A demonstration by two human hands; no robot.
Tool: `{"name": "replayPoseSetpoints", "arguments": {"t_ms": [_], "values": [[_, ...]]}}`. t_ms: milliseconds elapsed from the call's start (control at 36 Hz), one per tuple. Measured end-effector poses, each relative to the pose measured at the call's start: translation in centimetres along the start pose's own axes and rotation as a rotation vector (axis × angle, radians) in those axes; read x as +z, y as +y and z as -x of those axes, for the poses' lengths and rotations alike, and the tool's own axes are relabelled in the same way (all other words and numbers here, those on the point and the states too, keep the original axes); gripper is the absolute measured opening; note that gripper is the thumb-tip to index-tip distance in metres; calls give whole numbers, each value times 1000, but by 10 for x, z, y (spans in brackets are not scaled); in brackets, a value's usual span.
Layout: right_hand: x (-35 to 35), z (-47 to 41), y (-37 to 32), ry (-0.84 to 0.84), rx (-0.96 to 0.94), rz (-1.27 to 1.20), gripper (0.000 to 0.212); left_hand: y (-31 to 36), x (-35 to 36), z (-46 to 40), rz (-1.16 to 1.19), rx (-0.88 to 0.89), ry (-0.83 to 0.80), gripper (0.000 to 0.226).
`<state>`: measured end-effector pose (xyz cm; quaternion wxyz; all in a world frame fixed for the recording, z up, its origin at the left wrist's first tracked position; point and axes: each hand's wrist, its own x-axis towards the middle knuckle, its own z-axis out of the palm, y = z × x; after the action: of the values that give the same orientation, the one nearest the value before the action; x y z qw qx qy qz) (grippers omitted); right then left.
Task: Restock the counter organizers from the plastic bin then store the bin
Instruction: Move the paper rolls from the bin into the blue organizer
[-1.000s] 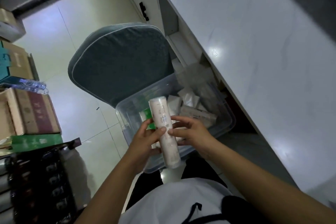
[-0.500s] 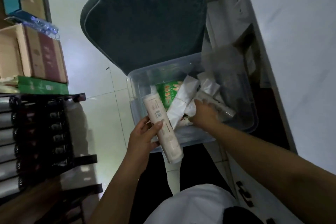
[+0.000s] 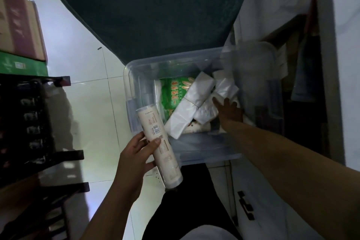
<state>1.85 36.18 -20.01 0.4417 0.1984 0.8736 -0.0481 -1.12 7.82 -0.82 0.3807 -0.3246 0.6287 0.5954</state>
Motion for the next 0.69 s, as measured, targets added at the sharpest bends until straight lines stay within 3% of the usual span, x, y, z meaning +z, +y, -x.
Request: {"name": "replayPoseSetpoints", "arguments": {"t_ms": [167,278,306,389,583,694], "values": [[-26,10,0,-12,-24,-142,63,20,2,5,-5,52,-28,55],[-43,33,-5,97,-59,-230,44,35,0,13,-6,79,-59,54],[-48,40,-7,109,-41,-312,45,39,-1,15,-3,86,-66,53],[-71,64,-16,163,-87,-554,77,51,-6,25,-6,116,-77,58],[-109,156,-42,281,-251,-1337,86,70,-27,50,-45,177,-154,40],[-120,240,-56,336,-324,-1473,87,78,-43,68,-133,221,-271,40]]}}
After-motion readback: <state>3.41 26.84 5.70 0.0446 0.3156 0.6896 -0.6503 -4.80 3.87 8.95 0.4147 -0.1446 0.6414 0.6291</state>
